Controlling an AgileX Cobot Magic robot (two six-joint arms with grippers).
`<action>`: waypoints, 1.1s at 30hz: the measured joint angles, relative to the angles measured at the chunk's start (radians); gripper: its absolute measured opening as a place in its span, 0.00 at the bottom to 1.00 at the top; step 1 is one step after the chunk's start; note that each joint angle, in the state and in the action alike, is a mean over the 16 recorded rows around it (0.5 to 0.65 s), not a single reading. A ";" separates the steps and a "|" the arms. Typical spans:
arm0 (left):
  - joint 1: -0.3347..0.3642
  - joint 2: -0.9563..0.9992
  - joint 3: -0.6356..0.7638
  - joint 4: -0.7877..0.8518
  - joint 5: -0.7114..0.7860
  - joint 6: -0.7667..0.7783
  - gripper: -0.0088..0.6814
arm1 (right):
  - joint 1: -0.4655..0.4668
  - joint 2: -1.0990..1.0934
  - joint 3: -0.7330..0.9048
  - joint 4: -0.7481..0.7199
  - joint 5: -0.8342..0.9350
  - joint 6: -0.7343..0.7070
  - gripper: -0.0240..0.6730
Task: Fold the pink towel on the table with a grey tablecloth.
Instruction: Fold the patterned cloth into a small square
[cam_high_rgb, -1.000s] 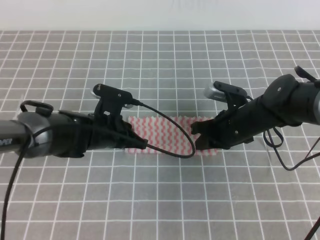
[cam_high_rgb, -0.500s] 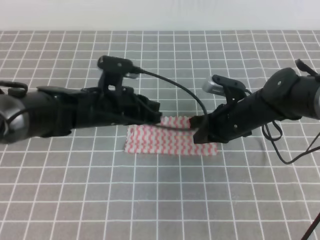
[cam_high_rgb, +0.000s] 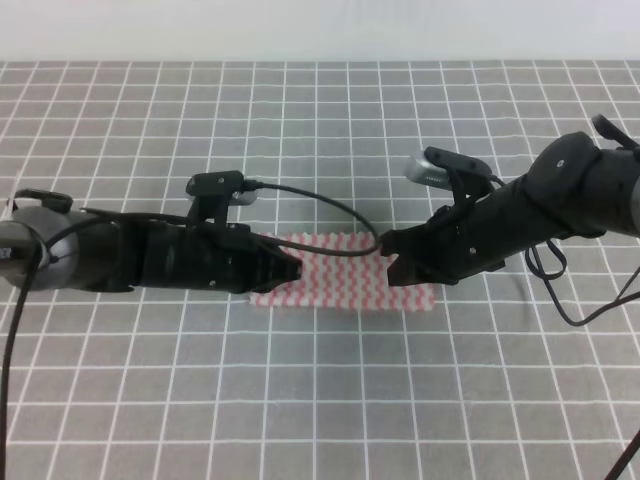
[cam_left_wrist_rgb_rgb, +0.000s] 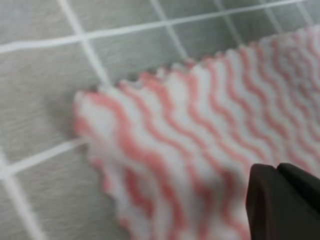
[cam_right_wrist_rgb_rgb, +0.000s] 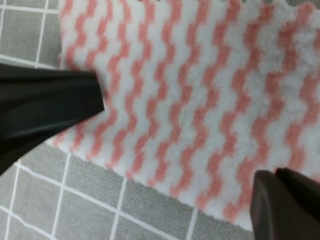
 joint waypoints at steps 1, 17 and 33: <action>0.001 0.005 0.000 0.005 0.000 -0.005 0.01 | -0.002 0.000 -0.003 -0.003 0.004 0.002 0.01; 0.014 -0.006 -0.001 0.054 -0.040 -0.055 0.01 | -0.033 0.000 -0.051 -0.035 0.052 0.034 0.01; 0.019 0.011 -0.005 0.087 -0.102 -0.055 0.01 | -0.034 0.000 -0.052 -0.173 0.080 0.155 0.20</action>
